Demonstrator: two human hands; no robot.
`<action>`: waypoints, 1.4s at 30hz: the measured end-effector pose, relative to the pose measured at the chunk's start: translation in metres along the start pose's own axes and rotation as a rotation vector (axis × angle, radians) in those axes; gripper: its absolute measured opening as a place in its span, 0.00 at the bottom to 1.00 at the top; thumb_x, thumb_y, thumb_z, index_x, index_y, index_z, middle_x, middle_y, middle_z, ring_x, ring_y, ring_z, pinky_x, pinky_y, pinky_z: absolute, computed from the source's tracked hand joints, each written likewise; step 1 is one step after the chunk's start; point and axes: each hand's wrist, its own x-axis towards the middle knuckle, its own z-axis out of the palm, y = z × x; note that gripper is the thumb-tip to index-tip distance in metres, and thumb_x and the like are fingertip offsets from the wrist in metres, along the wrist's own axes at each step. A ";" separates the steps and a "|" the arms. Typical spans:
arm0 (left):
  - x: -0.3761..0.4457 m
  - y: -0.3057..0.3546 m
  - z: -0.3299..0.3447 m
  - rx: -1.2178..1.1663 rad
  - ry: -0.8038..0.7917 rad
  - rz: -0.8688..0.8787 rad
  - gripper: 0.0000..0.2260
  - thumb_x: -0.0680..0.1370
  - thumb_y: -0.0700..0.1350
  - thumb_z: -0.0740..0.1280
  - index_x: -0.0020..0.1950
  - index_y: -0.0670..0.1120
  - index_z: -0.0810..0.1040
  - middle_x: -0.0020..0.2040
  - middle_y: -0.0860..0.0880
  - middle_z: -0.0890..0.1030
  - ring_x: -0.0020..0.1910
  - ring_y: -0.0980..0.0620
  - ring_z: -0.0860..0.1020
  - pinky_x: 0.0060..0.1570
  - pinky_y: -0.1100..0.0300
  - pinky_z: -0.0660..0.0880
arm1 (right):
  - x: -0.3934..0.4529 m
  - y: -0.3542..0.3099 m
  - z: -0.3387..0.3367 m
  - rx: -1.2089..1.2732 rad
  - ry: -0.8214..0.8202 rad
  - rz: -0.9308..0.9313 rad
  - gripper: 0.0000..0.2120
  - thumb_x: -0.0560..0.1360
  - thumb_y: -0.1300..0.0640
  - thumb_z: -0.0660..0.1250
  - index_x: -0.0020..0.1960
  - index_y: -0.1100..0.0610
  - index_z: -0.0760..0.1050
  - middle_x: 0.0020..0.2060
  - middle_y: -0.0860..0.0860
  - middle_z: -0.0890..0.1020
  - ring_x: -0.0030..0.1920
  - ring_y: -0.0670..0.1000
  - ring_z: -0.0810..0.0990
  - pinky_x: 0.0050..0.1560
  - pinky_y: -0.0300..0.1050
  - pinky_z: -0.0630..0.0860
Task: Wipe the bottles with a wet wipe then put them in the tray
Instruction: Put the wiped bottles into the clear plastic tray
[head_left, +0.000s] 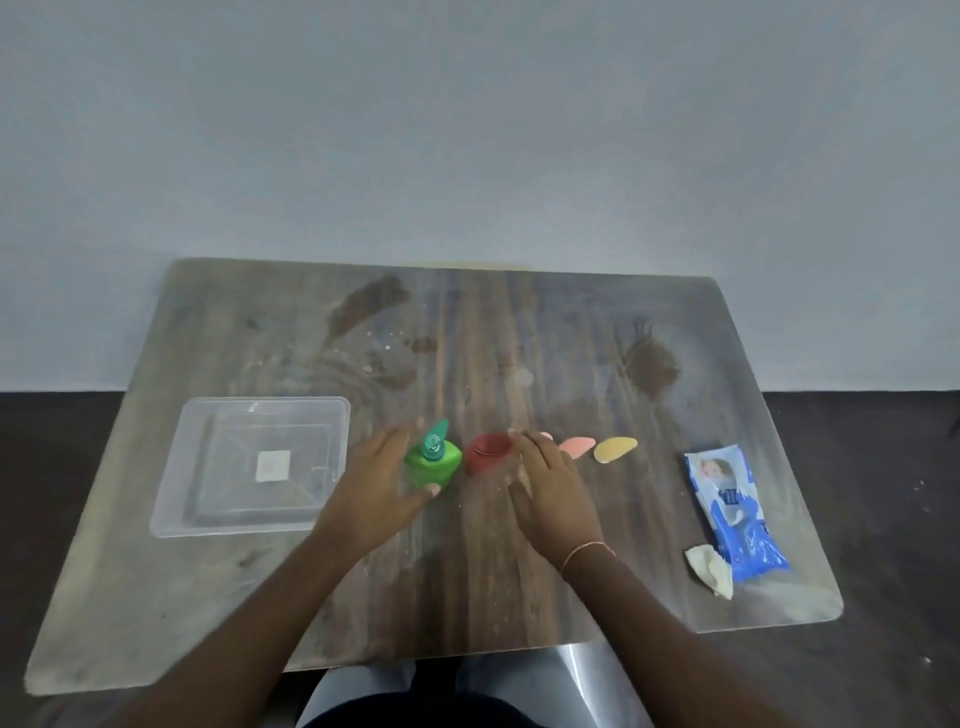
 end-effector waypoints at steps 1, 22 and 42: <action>0.004 0.001 -0.001 0.009 -0.024 0.014 0.34 0.73 0.53 0.80 0.77 0.52 0.73 0.70 0.53 0.78 0.69 0.51 0.76 0.67 0.55 0.72 | 0.005 -0.004 -0.001 -0.002 0.000 -0.002 0.31 0.77 0.60 0.68 0.80 0.53 0.68 0.76 0.50 0.73 0.73 0.58 0.73 0.72 0.58 0.74; -0.030 -0.017 -0.084 -0.053 0.437 -0.142 0.14 0.71 0.55 0.79 0.52 0.51 0.83 0.44 0.58 0.78 0.40 0.56 0.80 0.43 0.59 0.78 | 0.040 -0.031 -0.025 -0.032 -0.070 -0.312 0.21 0.76 0.59 0.74 0.66 0.43 0.76 0.57 0.39 0.81 0.51 0.51 0.84 0.48 0.52 0.82; -0.131 -0.138 -0.164 -0.106 0.698 -0.584 0.13 0.70 0.53 0.82 0.50 0.51 0.84 0.47 0.58 0.82 0.40 0.59 0.82 0.38 0.73 0.70 | 0.112 -0.247 0.091 -0.035 -0.483 -0.871 0.19 0.79 0.56 0.70 0.68 0.41 0.76 0.65 0.37 0.80 0.63 0.42 0.80 0.61 0.47 0.79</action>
